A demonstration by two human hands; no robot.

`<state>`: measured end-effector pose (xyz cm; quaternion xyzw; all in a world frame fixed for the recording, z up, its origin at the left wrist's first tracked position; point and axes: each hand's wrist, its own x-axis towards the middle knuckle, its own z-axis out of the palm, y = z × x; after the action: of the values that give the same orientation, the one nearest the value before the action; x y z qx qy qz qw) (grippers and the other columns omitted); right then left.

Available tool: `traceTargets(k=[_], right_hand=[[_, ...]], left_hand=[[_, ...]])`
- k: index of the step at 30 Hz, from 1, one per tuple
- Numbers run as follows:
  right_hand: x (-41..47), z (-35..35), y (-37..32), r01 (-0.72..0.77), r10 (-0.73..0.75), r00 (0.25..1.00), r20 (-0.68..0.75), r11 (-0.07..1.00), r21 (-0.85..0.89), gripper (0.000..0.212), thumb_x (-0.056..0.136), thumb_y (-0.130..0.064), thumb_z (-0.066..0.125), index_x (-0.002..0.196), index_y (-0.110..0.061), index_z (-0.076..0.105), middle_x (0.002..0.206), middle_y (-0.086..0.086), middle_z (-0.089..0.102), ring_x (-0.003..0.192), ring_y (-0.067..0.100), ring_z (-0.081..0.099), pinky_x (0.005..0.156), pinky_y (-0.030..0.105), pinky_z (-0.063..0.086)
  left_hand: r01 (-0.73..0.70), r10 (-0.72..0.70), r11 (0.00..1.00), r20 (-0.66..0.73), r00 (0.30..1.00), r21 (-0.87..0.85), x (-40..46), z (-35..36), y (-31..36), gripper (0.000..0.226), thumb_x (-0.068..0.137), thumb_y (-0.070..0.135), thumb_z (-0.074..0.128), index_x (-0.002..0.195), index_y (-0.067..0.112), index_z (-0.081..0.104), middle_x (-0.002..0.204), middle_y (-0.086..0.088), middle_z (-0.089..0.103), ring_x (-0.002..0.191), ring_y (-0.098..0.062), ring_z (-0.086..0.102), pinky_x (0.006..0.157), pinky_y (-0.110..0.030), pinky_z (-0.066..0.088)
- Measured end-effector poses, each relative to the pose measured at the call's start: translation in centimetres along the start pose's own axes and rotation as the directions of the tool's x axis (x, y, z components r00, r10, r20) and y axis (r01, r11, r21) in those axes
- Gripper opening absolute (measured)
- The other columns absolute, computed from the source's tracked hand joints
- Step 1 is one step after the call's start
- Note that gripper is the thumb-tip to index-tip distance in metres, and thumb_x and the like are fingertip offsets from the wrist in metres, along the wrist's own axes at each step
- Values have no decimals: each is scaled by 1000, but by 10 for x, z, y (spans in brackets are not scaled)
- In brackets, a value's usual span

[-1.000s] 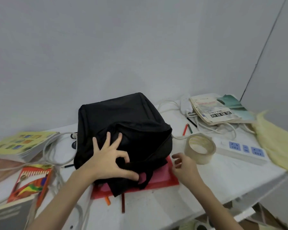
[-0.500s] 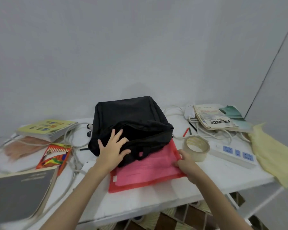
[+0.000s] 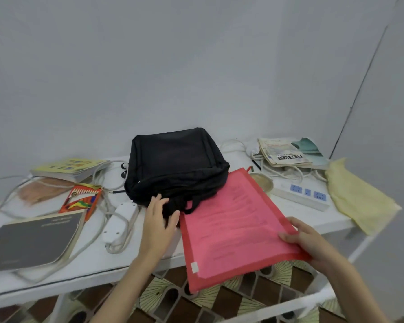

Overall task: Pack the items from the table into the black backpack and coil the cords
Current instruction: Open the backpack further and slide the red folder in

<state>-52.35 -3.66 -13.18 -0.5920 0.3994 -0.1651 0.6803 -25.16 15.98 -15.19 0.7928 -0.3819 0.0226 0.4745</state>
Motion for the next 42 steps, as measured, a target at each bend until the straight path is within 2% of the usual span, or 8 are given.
traceTargets(k=[3,7,16,20,24,30,35,42], right_hand=[[-19,-16,8,54,-56,997,50,998,42,39,72,-2,72,108,-11,60,84,12,72,67,27,68,50,29,54],[-35,-45,25,91,-94,993,75,995,49,97,25,-38,95,111,-12,60,101,17,70,82,31,69,60,30,57],[-38,-60,69,-100,102,945,311,995,-23,90,48,2,77,130,-15,45,120,19,63,109,38,60,96,58,44],[-33,-46,66,-31,32,996,84,999,-14,85,37,-32,91,113,-15,57,105,14,69,90,31,69,74,41,57],[-32,-34,53,24,-29,984,-175,999,-27,38,75,-45,72,88,-9,70,80,5,71,73,19,67,58,24,50],[-22,-18,40,155,-149,982,-119,987,44,30,81,-4,67,107,-20,65,92,4,74,85,21,70,73,28,52],[-16,9,25,169,-155,976,-156,982,83,29,84,-36,63,95,-10,70,86,6,75,81,21,71,76,33,53],[-8,24,14,255,-254,967,-26,957,138,30,88,-18,61,117,-20,59,100,9,72,92,28,69,84,46,54]], left_hand=[[131,-138,986,-70,988,-103,-24,1,19,21,91,28,59,101,10,56,100,-5,58,93,-19,55,78,-28,46],[638,-504,749,471,723,-177,-25,2,49,46,89,45,57,95,0,58,75,-13,64,49,-18,61,45,-25,48],[795,-317,466,765,561,-389,-45,27,57,33,84,12,66,114,0,61,106,-16,70,92,-26,68,71,-32,57],[766,-328,536,749,576,-355,-49,23,60,41,81,-8,63,120,4,57,111,-14,68,101,-27,66,73,-32,57],[772,-260,556,817,514,-309,-56,18,61,34,83,-1,63,117,7,58,107,-10,71,97,-23,68,73,-32,57],[682,-251,617,723,644,-393,-53,13,61,35,88,2,60,121,15,55,107,-8,70,96,-23,68,71,-34,57],[644,-283,612,633,720,-459,-47,2,54,24,95,20,52,115,12,61,97,-8,73,83,-19,71,63,-30,57],[410,-204,733,400,893,-542,-37,-13,45,19,95,15,50,110,15,62,104,-10,70,90,-23,68,77,-31,57]])
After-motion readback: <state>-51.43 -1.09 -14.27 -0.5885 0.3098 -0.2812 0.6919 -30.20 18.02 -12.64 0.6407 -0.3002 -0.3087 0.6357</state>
